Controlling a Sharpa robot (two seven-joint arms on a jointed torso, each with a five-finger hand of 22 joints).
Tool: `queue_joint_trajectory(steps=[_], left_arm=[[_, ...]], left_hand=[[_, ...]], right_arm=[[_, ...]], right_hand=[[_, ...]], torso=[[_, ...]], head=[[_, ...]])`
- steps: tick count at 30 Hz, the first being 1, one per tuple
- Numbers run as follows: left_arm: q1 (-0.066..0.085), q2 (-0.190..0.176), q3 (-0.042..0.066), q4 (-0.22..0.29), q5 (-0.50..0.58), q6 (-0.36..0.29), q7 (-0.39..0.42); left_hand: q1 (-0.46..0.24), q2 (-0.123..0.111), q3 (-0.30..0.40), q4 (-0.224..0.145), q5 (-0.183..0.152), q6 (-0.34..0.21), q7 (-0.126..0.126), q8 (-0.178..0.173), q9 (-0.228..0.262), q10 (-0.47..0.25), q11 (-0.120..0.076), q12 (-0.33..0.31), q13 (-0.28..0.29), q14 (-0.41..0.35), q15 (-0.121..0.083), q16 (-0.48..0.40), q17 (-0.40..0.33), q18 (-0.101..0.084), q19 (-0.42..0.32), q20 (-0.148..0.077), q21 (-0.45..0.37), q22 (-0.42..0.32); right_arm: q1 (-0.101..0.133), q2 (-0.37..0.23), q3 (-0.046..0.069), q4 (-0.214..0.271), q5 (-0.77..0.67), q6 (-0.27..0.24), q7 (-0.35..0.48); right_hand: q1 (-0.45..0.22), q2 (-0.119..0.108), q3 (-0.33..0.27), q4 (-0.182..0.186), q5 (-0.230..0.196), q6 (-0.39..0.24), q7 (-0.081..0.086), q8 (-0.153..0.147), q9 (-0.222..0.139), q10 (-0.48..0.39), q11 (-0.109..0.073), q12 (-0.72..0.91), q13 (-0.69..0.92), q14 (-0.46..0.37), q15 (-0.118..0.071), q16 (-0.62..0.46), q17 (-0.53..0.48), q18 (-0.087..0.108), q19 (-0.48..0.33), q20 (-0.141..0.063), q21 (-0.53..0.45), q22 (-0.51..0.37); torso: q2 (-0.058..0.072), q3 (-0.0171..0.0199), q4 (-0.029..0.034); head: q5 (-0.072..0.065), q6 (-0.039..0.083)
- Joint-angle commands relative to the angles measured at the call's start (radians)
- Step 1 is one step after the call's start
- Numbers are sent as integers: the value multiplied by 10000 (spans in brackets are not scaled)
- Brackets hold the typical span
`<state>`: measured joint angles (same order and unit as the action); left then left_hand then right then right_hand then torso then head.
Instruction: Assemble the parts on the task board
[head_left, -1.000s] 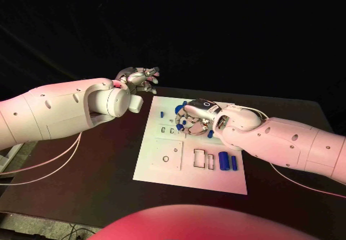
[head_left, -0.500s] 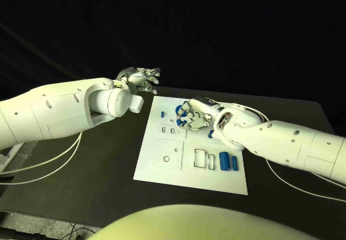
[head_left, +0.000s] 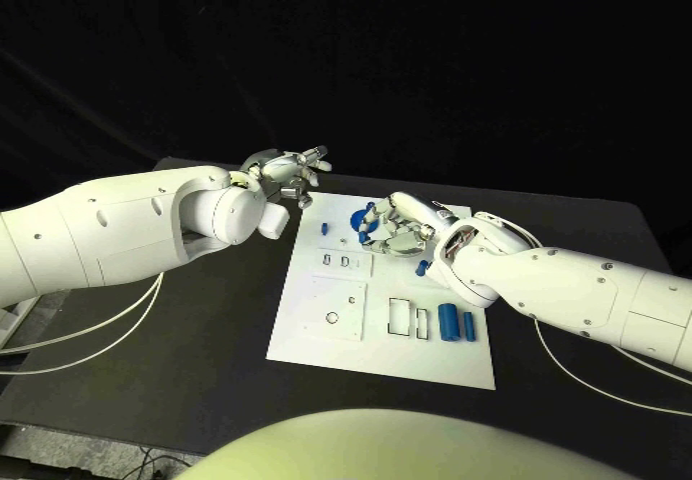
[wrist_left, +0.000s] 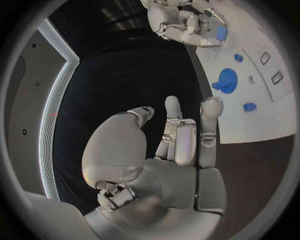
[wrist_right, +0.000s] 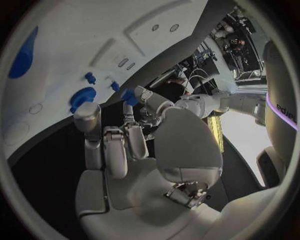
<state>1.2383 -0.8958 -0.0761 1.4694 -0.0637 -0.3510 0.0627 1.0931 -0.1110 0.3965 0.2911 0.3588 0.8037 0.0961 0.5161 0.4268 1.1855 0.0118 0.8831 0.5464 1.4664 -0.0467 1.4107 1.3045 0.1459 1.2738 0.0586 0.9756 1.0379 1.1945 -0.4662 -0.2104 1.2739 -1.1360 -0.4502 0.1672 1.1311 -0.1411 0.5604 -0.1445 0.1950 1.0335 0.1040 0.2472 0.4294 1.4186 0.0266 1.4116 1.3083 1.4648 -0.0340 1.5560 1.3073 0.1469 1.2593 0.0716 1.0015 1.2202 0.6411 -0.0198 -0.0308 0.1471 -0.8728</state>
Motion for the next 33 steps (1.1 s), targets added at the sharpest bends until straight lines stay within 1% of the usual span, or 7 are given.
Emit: queue_joint_trajectory(steps=[1,5,8,9,14,18,33], left_arm=[[-28,-74,7,135,-433,1033,-479],[-108,-269,4,407,-1300,1614,-129],[-175,-399,7,609,-2716,1933,212],[-194,-430,8,671,-3339,2021,332],[-280,-506,16,919,-5756,2297,819],[-336,-505,26,1037,-6912,2399,1075],[-373,-290,31,1114,-7472,2545,1028]], left_hand=[[-213,122,-189,11,155,189,-49,-108,-72,140,-32,229,255,609,-84,197,490,-171,133,-28,299,291],[354,197,-166,-198,75,104,22,-650,-328,-184,20,-10,15,564,-52,170,444,-171,27,-23,295,361],[1597,227,375,-1018,225,78,130,-1089,-522,-586,96,-220,-39,363,27,-135,23,-99,-315,43,-56,165],[1822,237,582,-1213,117,102,163,-1190,-573,-684,122,-297,-73,319,51,-198,-61,-88,-378,64,-111,146],[2184,148,1127,-1690,-54,336,200,-1437,-700,-763,156,-458,-177,313,85,-178,-18,-86,-414,119,-60,275],[2348,210,1553,-2020,-148,414,234,-1635,-793,-741,176,-530,-236,413,92,6,233,-113,-315,122,134,479],[2211,245,2164,-2397,-354,343,347,-2139,-1088,-702,261,-530,-255,590,160,435,819,-226,-43,177,747,1074]], right_arm=[[-22,-103,7,106,727,-600,-83],[-43,-300,14,291,1367,-830,-137],[-61,-441,22,435,1742,-923,-153],[-67,-483,24,473,1837,-942,-159],[-89,-589,32,559,2115,-968,-204],[-111,-622,38,629,2231,-984,-216],[-153,-646,72,872,2327,-1189,-157]], right_hand=[[112,6,2,68,44,67,-31,41,20,68,-1,43,575,947,24,44,2253,-190,65,-5,67,11],[105,2,-6,85,64,57,-30,30,22,104,-4,93,626,960,19,56,2294,-195,89,-6,99,39],[98,8,-10,108,86,35,-26,11,20,141,-2,143,679,971,16,67,2329,-202,117,-8,136,68],[98,8,-10,108,86,35,-26,11,20,141,-2,143,679,971,16,67,2329,-202,117,-8,136,68],[91,8,-14,119,95,21,-22,1,18,156,-1,162,699,980,15,75,2359,-204,126,-8,145,77],[86,8,-17,127,103,14,-20,-5,17,165,1,174,712,982,15,77,2364,-205,134,-8,154,85],[72,10,-25,150,126,5,-18,-15,17,177,2,193,728,984,15,79,2371,-207,148,-7,166,97]], torso=[[-5,9,-5],[8,5,-24],[8,8,-18],[2,7,-4],[-3,7,1],[-5,4,-7],[6,2,20]], head=[[-30,2],[-36,2],[-46,2],[-70,2],[-112,2],[-140,2],[-213,2]])
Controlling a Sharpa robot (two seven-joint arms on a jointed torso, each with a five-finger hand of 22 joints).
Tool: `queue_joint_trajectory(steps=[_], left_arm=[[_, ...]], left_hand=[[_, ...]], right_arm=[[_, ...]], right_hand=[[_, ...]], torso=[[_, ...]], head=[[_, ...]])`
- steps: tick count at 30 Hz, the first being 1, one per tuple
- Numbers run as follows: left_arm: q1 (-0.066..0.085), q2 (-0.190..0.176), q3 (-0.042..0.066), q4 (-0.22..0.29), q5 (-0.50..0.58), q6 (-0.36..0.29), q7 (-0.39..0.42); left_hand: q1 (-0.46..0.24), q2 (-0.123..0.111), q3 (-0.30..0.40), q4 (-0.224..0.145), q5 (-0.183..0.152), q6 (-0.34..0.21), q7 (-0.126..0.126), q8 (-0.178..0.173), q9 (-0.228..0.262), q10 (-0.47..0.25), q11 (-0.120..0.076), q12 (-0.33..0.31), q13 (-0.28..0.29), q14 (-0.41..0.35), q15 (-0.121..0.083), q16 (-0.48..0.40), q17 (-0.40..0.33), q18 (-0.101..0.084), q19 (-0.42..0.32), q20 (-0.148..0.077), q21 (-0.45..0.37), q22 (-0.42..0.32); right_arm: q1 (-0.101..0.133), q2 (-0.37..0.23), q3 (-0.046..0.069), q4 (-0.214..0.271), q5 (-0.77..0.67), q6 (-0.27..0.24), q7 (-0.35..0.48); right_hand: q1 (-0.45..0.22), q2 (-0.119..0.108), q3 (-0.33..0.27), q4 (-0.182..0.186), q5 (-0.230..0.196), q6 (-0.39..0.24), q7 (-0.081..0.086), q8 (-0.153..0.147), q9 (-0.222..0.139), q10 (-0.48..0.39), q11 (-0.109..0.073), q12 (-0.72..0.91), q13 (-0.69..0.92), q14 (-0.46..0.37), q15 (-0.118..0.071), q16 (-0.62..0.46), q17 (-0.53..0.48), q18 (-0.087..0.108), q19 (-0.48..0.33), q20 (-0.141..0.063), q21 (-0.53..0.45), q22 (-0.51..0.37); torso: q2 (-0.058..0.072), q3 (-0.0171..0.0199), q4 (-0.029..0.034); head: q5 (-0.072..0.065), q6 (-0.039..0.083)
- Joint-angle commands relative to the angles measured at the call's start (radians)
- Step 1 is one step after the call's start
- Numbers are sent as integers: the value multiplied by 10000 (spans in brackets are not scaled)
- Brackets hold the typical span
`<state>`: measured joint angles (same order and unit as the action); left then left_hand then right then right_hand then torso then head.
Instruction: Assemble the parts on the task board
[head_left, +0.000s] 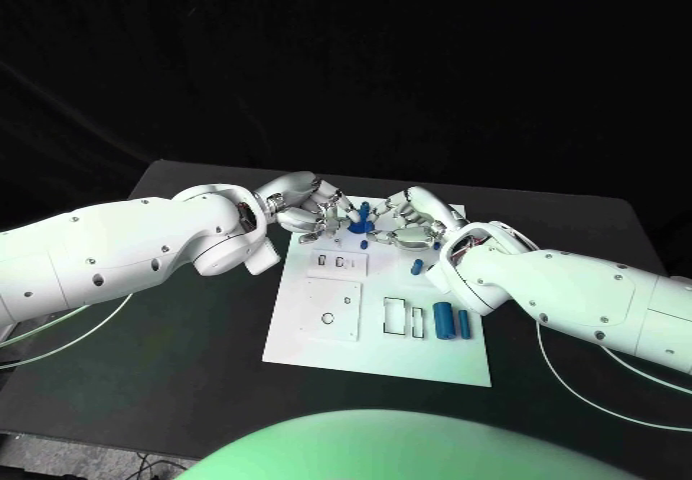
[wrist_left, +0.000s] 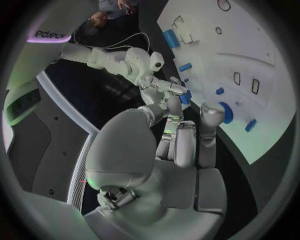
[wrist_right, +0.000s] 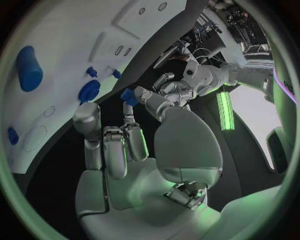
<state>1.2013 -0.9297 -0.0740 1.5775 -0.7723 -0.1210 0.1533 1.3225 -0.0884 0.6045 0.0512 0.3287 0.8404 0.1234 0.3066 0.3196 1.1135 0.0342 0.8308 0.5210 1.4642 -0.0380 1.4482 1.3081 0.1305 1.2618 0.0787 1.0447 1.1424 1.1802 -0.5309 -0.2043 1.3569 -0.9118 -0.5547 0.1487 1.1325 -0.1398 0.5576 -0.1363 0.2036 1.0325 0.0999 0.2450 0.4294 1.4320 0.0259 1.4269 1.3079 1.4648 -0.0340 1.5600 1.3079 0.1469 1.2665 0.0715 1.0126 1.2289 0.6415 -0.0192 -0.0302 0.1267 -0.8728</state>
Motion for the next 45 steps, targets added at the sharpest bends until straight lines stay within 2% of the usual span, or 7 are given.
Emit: queue_joint_trajectory(steps=[1,10,20,30,35,45], left_arm=[[-4,61,11,30,-392,222,75],[-5,76,12,-106,-520,-2,-314],[-7,219,12,-183,-873,129,-629],[-11,384,12,-266,-944,14,-874],[-12,396,12,-294,-949,-9,-977],[-12,405,13,-297,-924,-6,-1036]], left_hand=[[-94,26,110,-11,-57,-38,80,-76,-35,25,41,-1,1,622,76,85,818,-81,100,-21,104,72],[-187,-13,192,-77,-19,-86,112,-227,-131,56,66,46,25,664,97,182,951,-129,229,-1,354,299],[-252,-37,202,-82,30,-47,113,-255,-157,61,70,69,39,696,101,257,1062,-156,305,6,493,420],[-325,-40,275,-107,140,-116,137,-393,-238,32,85,79,49,729,113,332,1165,-181,376,18,638,556],[-339,-49,284,-114,152,-134,144,-422,-254,25,92,79,51,731,118,339,1174,-183,380,21,651,570],[-357,-60,286,-116,157,-138,150,-440,-264,22,97,82,53,739,122,359,1204,-192,398,24,689,604]], right_arm=[[-11,-1,14,52,83,-159,32],[-14,-64,25,76,65,-193,34],[-16,-103,36,210,55,-356,125],[-20,-60,55,314,45,-425,174],[-21,-68,60,351,44,-439,187],[-22,-56,63,356,43,-372,169]], right_hand=[[59,-2,3,68,40,15,23,7,17,43,9,40,732,984,15,39,2365,-207,76,-6,55,10],[58,-2,1,71,45,14,23,6,17,46,9,45,736,990,15,45,2385,-208,79,-7,60,14],[56,-2,0,77,50,15,22,5,18,60,9,61,756,992,15,46,2391,-210,87,-7,71,22],[55,1,-2,84,58,16,21,4,19,61,8,63,756,993,15,47,2393,-211,93,-7,77,28],[55,1,-2,84,58,16,21,4,19,61,8,63,756,993,15,47,2393,-211,93,-7,77,28],[48,1,-6,95,65,15,21,1,20,65,8,70,761,994,14,48,2396,-211,98,-7,79,32]], torso=[[3,-3,13],[-1,-7,3],[8,-17,7],[8,-13,20],[5,-14,-1],[-1,-11,10]], head=[[-6,2],[-22,2],[-16,2],[-6,2],[8,2],[1,2]])
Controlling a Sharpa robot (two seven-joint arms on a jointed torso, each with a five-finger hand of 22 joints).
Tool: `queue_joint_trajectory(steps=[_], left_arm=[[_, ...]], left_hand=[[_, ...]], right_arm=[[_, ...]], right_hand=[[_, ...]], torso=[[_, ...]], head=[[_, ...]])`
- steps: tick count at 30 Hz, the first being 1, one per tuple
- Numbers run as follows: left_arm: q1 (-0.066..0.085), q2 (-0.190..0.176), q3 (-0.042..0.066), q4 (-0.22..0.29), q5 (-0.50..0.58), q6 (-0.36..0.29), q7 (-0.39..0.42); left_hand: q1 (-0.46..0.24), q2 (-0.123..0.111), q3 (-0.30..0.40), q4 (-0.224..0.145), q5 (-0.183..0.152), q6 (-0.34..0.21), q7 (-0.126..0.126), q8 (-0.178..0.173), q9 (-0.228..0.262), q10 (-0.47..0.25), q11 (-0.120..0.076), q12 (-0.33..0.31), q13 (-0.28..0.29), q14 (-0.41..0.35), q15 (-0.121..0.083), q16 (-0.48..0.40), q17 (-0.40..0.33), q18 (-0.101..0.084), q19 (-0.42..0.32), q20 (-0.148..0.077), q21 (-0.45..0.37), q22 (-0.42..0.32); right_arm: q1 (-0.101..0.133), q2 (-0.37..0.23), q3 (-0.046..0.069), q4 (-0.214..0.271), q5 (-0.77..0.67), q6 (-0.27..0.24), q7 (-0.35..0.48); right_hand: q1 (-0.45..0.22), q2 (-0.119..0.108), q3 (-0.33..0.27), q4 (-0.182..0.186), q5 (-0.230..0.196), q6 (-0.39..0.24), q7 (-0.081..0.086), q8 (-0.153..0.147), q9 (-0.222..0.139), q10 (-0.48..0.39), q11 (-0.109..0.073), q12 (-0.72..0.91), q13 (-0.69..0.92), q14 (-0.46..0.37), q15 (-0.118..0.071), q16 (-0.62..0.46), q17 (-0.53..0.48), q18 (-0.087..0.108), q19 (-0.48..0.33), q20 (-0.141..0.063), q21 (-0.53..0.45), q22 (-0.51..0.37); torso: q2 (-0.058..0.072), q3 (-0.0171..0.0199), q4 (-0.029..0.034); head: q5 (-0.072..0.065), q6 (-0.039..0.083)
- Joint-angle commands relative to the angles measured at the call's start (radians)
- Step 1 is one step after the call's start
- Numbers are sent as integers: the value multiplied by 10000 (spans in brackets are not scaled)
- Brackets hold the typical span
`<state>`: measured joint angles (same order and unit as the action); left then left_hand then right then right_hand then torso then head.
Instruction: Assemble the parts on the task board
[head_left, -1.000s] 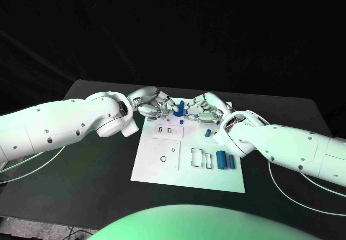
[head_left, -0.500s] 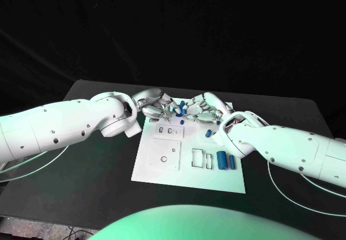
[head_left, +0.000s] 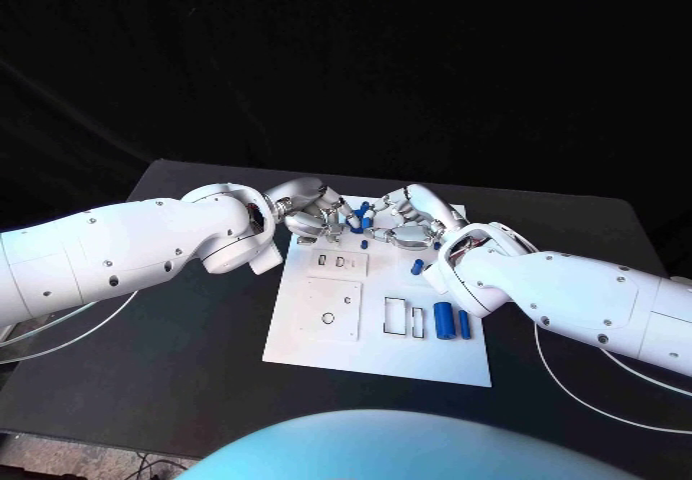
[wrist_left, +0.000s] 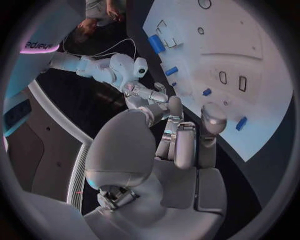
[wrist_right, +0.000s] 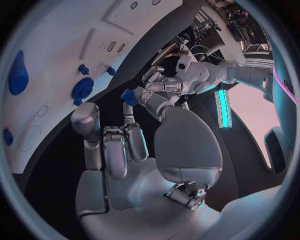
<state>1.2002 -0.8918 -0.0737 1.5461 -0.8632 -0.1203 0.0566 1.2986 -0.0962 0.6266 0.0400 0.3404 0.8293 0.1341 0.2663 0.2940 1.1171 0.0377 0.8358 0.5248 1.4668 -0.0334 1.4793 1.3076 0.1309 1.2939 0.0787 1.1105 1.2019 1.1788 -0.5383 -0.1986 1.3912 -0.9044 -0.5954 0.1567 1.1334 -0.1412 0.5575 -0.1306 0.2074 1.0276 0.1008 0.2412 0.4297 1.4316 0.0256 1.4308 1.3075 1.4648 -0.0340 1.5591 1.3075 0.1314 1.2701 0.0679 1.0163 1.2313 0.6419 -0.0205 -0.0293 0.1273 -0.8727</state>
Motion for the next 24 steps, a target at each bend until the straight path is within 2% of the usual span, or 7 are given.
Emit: queue_joint_trajectory(steps=[1,24], left_arm=[[0,28,10,17,-7,-13,-69],[0,29,11,20,350,-213,87]], left_hand=[[-124,16,65,-4,40,-22,44,-40,-10,-14,63,35,16,716,77,58,1223,-199,85,25,45,21],[-167,37,93,-41,41,159,11,-18,-20,32,41,89,42,760,70,168,1386,-229,169,30,220,180]], right_arm=[[-8,24,6,8,-31,47,82],[-6,188,6,-223,-79,501,-91]], right_hand=[[38,15,-5,38,27,65,13,39,17,70,11,31,765,994,14,57,2400,-56,62,30,43,8],[-3,-13,-41,76,25,55,17,27,19,73,15,41,769,989,17,53,2380,-54,68,29,40,16]], torso=[[-6,3,1],[-15,4,-9]], head=[[-6,1],[-5,1]])
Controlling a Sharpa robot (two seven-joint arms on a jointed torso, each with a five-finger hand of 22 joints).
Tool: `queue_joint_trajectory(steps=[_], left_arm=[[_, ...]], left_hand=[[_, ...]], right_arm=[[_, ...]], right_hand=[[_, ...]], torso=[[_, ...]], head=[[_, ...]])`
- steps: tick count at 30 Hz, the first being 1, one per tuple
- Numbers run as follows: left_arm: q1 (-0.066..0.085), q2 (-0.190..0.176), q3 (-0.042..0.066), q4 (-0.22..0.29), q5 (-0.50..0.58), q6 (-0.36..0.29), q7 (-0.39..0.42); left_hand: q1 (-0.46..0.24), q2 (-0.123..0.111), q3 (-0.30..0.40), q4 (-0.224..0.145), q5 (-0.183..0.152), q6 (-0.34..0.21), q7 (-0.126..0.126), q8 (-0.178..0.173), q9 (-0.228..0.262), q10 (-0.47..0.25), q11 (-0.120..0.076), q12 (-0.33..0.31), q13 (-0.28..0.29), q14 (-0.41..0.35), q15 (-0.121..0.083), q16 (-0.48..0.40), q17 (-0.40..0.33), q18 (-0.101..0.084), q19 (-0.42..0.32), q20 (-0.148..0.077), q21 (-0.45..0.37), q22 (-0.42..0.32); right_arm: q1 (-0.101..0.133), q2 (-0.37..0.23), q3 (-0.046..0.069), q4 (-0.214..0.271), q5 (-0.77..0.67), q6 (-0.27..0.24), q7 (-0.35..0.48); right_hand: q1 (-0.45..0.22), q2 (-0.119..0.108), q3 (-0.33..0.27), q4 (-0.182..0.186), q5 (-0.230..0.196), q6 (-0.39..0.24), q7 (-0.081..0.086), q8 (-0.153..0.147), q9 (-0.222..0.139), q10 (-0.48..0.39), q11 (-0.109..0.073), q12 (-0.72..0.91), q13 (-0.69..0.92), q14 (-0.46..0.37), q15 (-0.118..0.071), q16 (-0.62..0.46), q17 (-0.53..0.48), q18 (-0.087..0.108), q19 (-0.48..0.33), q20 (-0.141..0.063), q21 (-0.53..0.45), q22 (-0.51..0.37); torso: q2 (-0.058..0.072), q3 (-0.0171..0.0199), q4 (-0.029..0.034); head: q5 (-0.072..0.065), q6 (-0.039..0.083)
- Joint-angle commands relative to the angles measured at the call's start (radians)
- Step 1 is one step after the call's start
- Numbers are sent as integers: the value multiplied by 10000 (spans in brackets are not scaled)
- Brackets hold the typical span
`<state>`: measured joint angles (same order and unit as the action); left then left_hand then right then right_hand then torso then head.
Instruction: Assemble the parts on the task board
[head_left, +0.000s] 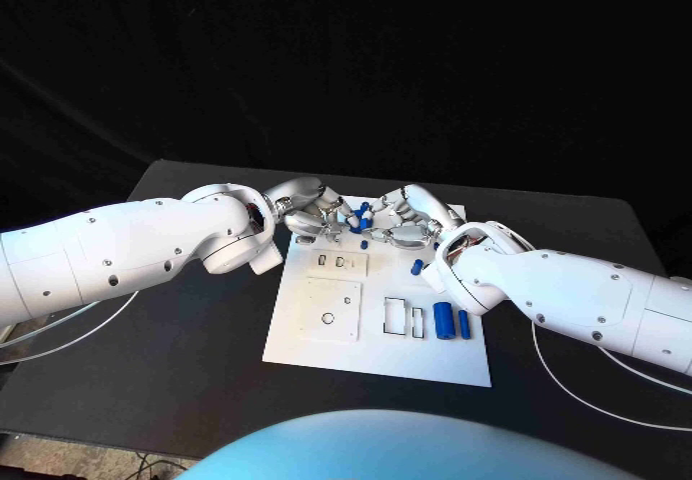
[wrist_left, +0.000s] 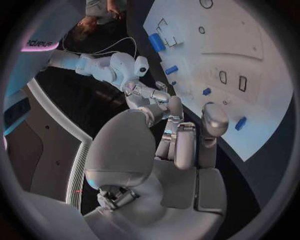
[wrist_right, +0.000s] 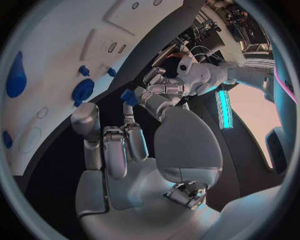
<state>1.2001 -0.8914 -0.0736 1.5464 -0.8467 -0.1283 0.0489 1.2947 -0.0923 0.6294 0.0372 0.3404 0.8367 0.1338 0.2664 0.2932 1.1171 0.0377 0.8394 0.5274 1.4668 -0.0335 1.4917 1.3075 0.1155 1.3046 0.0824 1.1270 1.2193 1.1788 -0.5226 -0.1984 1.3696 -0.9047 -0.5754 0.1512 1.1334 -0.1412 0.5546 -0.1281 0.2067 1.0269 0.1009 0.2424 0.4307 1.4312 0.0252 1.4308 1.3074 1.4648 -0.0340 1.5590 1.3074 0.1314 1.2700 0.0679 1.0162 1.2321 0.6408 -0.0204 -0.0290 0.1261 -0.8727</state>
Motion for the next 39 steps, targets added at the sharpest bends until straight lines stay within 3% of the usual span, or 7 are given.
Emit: queue_joint_trajectory(steps=[1,39], left_arm=[[1,27,9,17,203,-140,172],[1,98,8,8,404,-65,158]], left_hand=[[-127,-2,65,-13,41,86,14,-18,-12,32,42,53,16,760,71,44,1387,-75,62,-7,55,7],[-129,14,84,-73,-19,178,-7,-18,-25,74,23,90,33,789,57,118,1498,-91,105,-14,156,103]], right_arm=[[-6,38,4,-11,-76,306,-37],[-6,154,5,-116,-110,330,-74]], right_hand=[[-2,-13,-12,51,32,62,16,15,9,78,19,41,770,988,17,53,2381,-54,69,28,41,8],[-25,-18,-38,91,44,57,14,4,12,81,20,53,778,984,22,50,2367,-55,71,29,38,19]], torso=[[-6,1,-14],[8,4,-9]], head=[[10,1],[-20,1]])
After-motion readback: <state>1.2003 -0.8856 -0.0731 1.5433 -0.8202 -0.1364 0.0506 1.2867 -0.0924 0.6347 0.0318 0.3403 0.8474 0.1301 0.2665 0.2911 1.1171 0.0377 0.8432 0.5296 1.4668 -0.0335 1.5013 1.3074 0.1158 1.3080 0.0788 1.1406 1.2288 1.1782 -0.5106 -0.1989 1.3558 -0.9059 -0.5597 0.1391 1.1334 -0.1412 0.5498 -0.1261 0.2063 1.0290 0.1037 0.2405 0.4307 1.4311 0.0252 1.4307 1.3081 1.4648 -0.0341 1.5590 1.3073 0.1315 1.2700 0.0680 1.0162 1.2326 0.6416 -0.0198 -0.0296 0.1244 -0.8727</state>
